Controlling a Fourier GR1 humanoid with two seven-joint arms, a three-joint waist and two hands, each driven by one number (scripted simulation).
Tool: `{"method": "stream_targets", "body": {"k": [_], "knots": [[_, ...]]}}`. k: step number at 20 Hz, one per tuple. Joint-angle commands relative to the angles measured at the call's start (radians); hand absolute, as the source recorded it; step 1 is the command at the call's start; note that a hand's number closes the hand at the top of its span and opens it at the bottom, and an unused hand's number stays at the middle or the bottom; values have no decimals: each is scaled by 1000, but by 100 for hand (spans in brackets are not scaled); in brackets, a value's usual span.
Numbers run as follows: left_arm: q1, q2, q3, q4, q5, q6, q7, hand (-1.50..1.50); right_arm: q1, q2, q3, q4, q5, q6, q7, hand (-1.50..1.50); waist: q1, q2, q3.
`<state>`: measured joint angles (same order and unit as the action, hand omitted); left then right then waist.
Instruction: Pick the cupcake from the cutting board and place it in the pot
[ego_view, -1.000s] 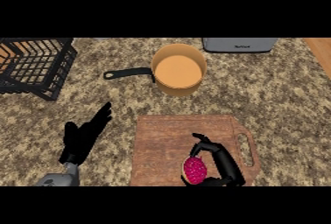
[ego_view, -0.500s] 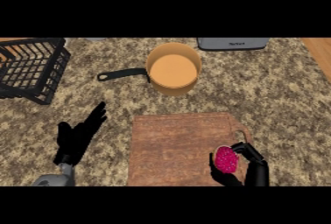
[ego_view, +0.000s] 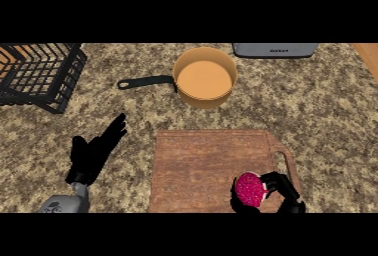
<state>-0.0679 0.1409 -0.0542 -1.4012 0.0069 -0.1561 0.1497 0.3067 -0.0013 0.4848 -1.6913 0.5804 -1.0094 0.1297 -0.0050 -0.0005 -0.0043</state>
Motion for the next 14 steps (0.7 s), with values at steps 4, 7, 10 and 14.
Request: {"method": "stream_targets", "body": {"k": [4,7,10,14], "knots": [[0,-14,-11,1,-10,7,-2,0,7,1,-12,-140,446,94,339,150,2,3,-4],[-25,-15,-18,-12,-20,16,46,0,-55,1,-26,-204,591,201,483,150,3,3,-3],[16,-5,-6,31,-26,6,-45,0,-142,1,-39,-298,698,392,658,150,6,3,-3],[18,-10,-28,-24,-15,-9,11,0,-381,1,-82,-319,780,624,855,150,35,0,-3]]}}
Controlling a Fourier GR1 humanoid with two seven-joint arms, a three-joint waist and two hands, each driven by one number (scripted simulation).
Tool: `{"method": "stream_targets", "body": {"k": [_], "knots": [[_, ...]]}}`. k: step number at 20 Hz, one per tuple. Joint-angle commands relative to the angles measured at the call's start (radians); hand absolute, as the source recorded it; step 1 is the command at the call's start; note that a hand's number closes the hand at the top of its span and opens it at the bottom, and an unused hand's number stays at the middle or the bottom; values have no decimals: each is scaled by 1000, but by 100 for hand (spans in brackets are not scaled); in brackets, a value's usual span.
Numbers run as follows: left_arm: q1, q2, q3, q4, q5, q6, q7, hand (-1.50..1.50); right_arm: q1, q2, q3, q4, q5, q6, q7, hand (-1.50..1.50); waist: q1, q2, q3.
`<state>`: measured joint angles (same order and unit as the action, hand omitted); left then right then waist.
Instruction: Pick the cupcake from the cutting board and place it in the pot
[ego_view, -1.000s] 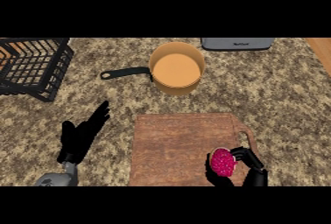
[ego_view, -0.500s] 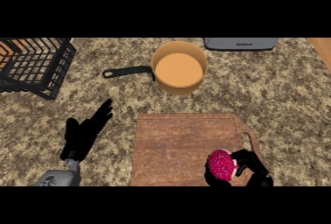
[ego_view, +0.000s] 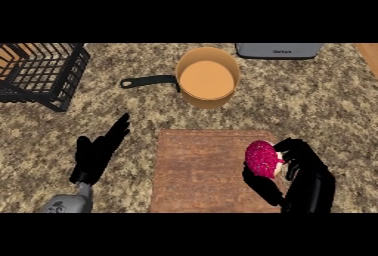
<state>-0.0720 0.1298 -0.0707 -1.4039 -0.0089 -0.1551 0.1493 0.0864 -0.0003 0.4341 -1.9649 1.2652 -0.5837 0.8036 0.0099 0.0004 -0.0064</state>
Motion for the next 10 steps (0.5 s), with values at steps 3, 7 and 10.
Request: {"method": "stream_targets", "body": {"k": [3,7,10], "knots": [[-43,7,10,23,9,-17,18,0,-371,0,-20,-11,118,373,338,150,14,2,1],[-21,-10,-13,4,-1,-10,26,0,-652,0,-123,170,19,524,422,150,38,4,3],[-23,-22,-23,30,-7,-12,7,0,-802,0,-206,322,-62,594,431,150,44,9,3]]}}
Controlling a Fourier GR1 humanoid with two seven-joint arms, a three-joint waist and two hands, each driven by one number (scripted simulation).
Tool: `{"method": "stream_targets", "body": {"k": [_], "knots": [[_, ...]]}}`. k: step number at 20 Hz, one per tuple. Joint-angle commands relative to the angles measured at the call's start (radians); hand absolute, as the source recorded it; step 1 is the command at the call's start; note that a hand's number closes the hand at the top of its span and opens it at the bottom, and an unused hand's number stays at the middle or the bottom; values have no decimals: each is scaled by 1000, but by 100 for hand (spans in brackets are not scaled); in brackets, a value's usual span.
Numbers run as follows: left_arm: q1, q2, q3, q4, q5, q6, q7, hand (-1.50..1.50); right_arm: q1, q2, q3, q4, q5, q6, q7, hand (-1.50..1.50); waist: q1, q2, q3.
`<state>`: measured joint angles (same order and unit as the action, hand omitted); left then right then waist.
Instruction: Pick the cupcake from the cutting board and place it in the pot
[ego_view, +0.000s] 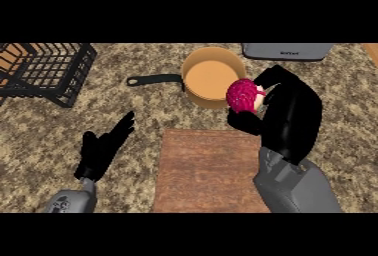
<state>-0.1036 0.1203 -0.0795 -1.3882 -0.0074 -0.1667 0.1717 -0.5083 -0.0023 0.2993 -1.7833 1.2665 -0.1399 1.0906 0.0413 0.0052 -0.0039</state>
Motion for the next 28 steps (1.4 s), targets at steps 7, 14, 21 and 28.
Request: {"method": "stream_targets", "body": {"k": [7,14,21,28], "knots": [[-34,-13,7,6,7,3,19,0,-430,-3,-212,565,-116,186,45,150,6,11,2],[19,-18,-24,3,-26,5,-31,0,-597,-24,-250,889,-57,358,74,150,18,9,2],[-38,13,12,38,-1,-27,-30,0,-652,2,-440,1123,-256,354,181,-150,33,17,2],[-44,-20,-2,40,-3,-14,-20,0,-772,2,-511,1236,-251,35,-4,-150,40,28,3]]}}
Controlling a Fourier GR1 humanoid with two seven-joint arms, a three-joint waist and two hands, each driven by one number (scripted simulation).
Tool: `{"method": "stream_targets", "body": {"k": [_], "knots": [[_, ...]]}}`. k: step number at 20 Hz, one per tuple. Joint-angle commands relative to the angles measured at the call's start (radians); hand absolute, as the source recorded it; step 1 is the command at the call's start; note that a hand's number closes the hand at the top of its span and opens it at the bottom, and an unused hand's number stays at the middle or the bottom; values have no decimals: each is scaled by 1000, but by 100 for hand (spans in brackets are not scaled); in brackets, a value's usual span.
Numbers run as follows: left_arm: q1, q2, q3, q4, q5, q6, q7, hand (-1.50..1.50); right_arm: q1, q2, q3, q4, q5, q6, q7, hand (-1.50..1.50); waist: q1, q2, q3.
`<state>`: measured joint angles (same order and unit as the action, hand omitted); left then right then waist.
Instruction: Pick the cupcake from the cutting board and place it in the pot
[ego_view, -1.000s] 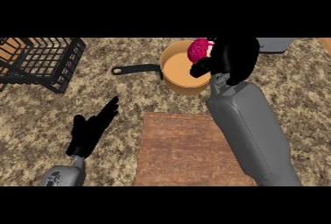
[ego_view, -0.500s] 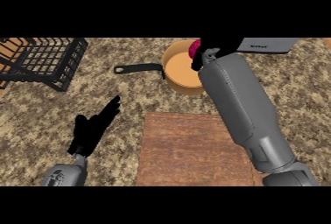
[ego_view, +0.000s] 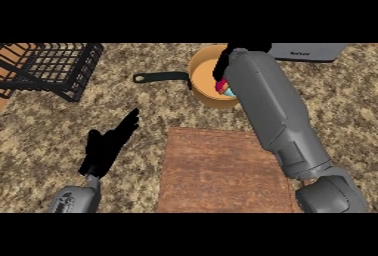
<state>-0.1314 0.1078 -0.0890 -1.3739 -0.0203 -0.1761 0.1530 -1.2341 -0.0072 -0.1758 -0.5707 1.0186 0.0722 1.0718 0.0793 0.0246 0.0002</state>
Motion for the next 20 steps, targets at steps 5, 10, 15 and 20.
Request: {"method": "stream_targets", "body": {"k": [5,10,15,20], "knots": [[0,-11,-2,7,-2,8,5,0,-48,7,-35,-102,42,-506,-82,-150,-1,3,0],[25,-22,-17,-13,-10,15,17,0,-18,6,-51,-133,116,-785,-39,-150,-25,-12,0],[64,1,10,-16,1,11,11,0,-3,6,-62,-199,213,-954,-3,-150,-56,-23,-1],[54,9,48,29,2,26,-29,0,83,7,-16,-350,199,-976,-14,-150,-87,-31,0]]}}
